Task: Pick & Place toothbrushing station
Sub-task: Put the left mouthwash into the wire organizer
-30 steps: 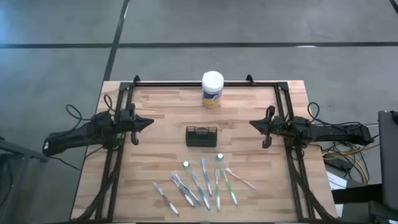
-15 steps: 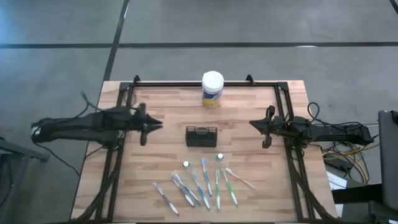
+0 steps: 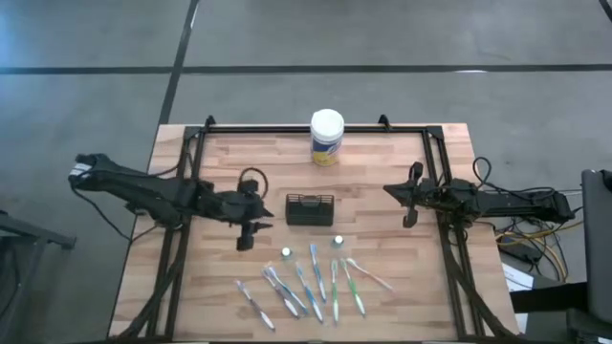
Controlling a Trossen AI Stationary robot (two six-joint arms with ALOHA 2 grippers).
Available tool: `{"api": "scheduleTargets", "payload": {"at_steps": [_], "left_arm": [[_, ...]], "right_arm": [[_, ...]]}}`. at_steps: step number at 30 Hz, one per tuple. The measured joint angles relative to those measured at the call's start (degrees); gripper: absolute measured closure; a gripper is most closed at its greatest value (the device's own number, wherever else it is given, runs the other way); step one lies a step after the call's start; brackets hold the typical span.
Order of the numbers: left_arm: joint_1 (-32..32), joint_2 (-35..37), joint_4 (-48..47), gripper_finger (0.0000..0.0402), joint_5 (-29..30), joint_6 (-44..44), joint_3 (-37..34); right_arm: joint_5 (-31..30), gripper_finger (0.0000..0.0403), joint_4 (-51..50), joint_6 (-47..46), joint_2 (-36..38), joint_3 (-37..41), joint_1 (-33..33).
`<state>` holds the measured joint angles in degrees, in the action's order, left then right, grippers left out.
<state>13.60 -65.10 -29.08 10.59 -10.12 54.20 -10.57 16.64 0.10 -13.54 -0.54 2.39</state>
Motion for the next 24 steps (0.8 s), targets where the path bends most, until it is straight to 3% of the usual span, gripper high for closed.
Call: {"api": "scheduleTargets", "payload": {"at_steps": [6,15,24], "left_arm": [[1.6,-8.6,-6.0,0.0255,-1.2,-3.7,6.2],[2.9,-20.1,-11.1,0.0181,-5.8,-6.3,15.5],[4.1,-29.7,-18.4,0.0174,-8.9,-6.5,23.8]], "right_arm": [[0.0,0.0394,0.0,-2.1,0.0,0.0,0.0],[0.1,0.0394,-0.2,-4.6,-0.1,0.0,0.0],[0.1,0.0394,-2.3,-5.0,-0.1,0.0,0.0]]}}
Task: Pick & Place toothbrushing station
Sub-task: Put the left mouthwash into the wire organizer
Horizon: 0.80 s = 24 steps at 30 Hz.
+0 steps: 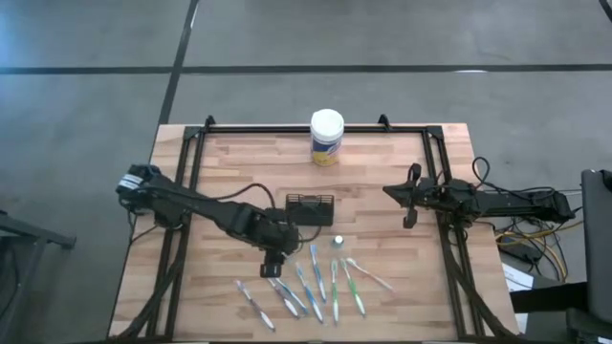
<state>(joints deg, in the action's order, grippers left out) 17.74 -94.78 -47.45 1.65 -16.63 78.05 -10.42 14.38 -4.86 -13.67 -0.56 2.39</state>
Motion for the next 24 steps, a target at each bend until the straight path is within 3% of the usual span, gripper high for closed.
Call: {"api": "scheduleTargets", "payload": {"at_steps": [24], "left_arm": [[-0.4,-5.8,-1.5,0.0188,-1.6,-0.5,1.4]], "right_arm": [[0.0,0.0394,-0.6,-0.8,0.0,0.0,0.0]]}}
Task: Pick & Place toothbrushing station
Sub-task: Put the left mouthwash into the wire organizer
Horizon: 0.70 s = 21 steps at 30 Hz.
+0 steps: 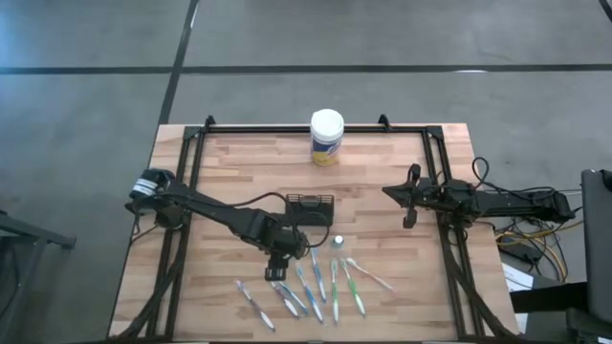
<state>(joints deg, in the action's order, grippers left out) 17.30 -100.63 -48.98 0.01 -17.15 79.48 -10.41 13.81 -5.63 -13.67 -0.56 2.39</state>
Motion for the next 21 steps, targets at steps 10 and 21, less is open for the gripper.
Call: {"api": "scheduleTargets", "payload": {"at_steps": [10,21], "left_arm": [[-0.2,-1.9,0.1,0.0189,0.0,1.6,0.0],[-1.2,-2.1,-0.1,0.0189,0.0,2.6,0.0]], "right_arm": [[0.0,0.0394,0.0,-0.3,0.0,0.0,0.0],[0.0,0.0394,0.0,-0.4,0.0,0.0,0.0]]}}
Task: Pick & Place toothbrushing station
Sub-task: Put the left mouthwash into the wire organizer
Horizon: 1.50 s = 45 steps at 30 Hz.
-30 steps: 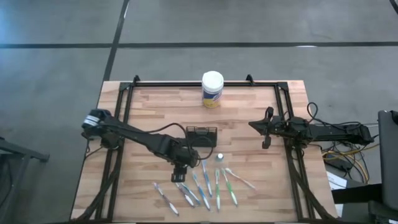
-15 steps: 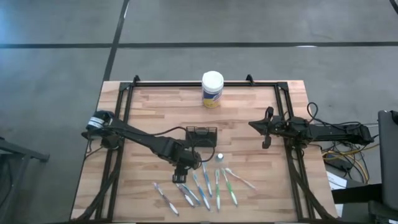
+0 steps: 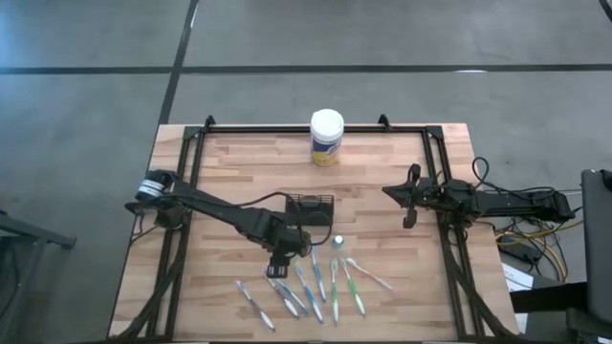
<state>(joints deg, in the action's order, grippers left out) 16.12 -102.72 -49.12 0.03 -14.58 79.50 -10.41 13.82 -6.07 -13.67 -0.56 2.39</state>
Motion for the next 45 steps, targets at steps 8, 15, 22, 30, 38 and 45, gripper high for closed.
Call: {"api": "scheduleTargets", "payload": {"at_steps": [8,15,22,30,38,45], "left_arm": [[0.0,0.1,-0.5,0.0217,0.0,-0.1,0.0],[0.0,0.1,-0.5,0.0273,0.4,0.5,0.0],[0.1,0.2,-0.5,0.0303,0.5,4.5,0.0],[0.2,3.9,-1.6,0.0303,0.5,8.6,2.0],[0.2,16.0,-0.4,0.0303,1.2,11.8,-1.1],[0.0,30.6,7.8,0.0303,3.3,13.6,-13.8]], "right_arm": [[0.0,0.0394,0.0,0.0,0.0,0.0,0.0],[0.0,0.0394,0.0,0.0,0.0,0.0,0.0],[0.0,0.0394,0.0,0.0,0.0,0.0,0.0],[0.0,0.0394,-0.1,0.0,0.0,0.0,0.0],[0.1,0.0394,-0.3,-0.3,-0.2,0.0,0.0],[0.0,0.0394,-0.3,-0.4,-0.4,0.0,0.0]]}}
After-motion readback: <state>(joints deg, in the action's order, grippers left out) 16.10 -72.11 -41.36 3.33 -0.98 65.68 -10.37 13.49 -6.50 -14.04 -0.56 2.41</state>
